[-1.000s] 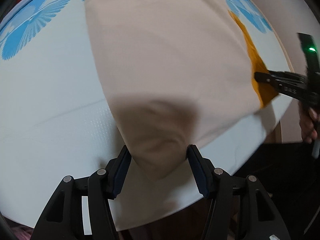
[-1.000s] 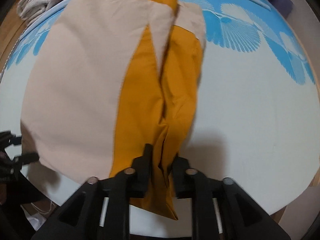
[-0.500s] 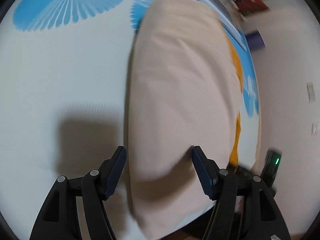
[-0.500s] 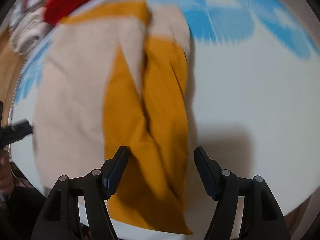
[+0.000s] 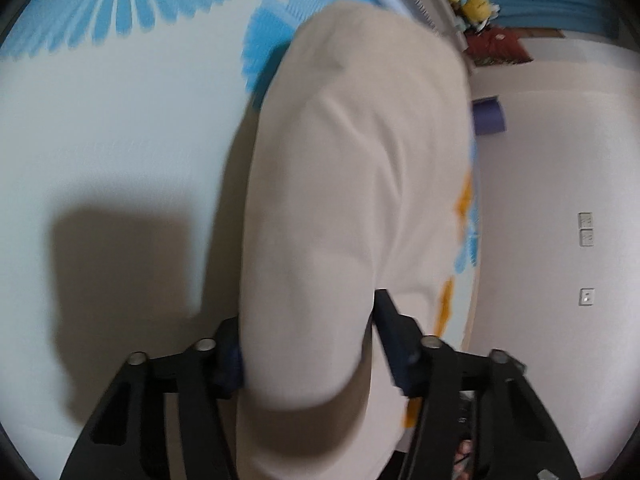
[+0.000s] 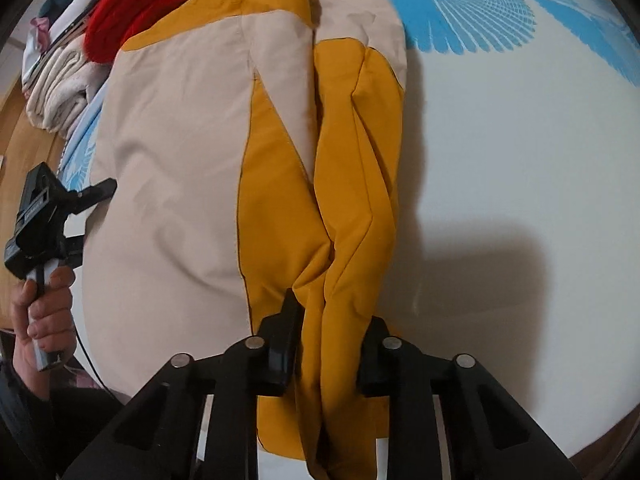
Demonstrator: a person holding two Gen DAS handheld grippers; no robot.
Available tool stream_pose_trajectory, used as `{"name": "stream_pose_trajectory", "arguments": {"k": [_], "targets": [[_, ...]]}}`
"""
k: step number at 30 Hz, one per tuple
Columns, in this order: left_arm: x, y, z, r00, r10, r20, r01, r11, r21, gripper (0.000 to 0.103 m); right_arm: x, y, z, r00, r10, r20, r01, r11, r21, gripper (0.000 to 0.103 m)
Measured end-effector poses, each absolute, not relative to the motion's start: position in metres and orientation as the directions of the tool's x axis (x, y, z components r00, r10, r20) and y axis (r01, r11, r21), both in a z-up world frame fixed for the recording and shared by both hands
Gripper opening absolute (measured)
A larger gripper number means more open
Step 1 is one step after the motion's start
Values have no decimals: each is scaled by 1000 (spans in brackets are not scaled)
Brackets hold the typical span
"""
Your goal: Fold large clothes
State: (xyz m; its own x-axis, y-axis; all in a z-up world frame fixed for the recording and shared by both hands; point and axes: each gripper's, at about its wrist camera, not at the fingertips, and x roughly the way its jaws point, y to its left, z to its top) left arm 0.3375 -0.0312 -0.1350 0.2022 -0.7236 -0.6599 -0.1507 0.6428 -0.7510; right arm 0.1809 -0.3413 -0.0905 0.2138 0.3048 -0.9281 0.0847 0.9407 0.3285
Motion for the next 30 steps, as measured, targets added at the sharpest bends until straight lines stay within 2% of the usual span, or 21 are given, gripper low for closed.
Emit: {"name": "stream_pose_trajectory", "arguments": {"k": [5, 8, 11, 13, 18, 19, 20, 22, 24, 26, 28, 30], "targets": [[338, 11, -97, 288, -630, -721, -122, 722, -681, 46, 194, -310, -78, 277, 367, -888, 28, 921, 389, 18], [337, 39, -102, 305, -576, -759, -188, 744, -641, 51, 199, -274, -68, 302, 407, -862, -59, 911, 409, 17], [328, 54, -110, 248, -487, -837, -225, 812, -539, 52, 203, -253, -70, 274, 415, -868, -94, 909, 405, 18], [319, 50, -99, 235, -446, -864, -160, 859, -487, 52, 198, -243, -73, 253, 378, -891, -92, 926, 367, 18], [283, 39, -77, 203, -441, -874, 38, 896, -443, 52, 195, -239, -76, 243, 350, -905, -62, 936, 346, 23], [277, 32, -86, 154, -401, -903, 65, 916, -395, 52, 206, -239, -78, 238, 348, -907, -48, 937, 347, 26], [267, 27, -100, 101, -329, -939, 88, 943, -321, 56, 203, -242, -78, 237, 338, -911, -34, 940, 340, 27], [252, 24, -112, 87, -241, -967, 115, 966, -231, 58, 200, -250, -80, 241, 293, -925, -33, 955, 294, 35], [231, 16, -97, 148, -156, -977, 137, 981, -136, 57, 193, -263, -84, 244, 234, -941, -35, 972, 233, 42], [212, 8, -77, 239, -59, -969, 145, 989, -25, 57, 181, -267, -77, 262, 133, -956, -38, 991, 127, 42], [187, -2, -48, 359, -14, -933, 126, 991, 34, 62, 163, -271, -65, 293, 18, -956, -46, 999, 4, 42], [159, -10, -23, 439, -38, -898, 100, 995, 7, 87, 147, -272, -46, 367, -82, -927, -22, 995, -97, 42]]}}
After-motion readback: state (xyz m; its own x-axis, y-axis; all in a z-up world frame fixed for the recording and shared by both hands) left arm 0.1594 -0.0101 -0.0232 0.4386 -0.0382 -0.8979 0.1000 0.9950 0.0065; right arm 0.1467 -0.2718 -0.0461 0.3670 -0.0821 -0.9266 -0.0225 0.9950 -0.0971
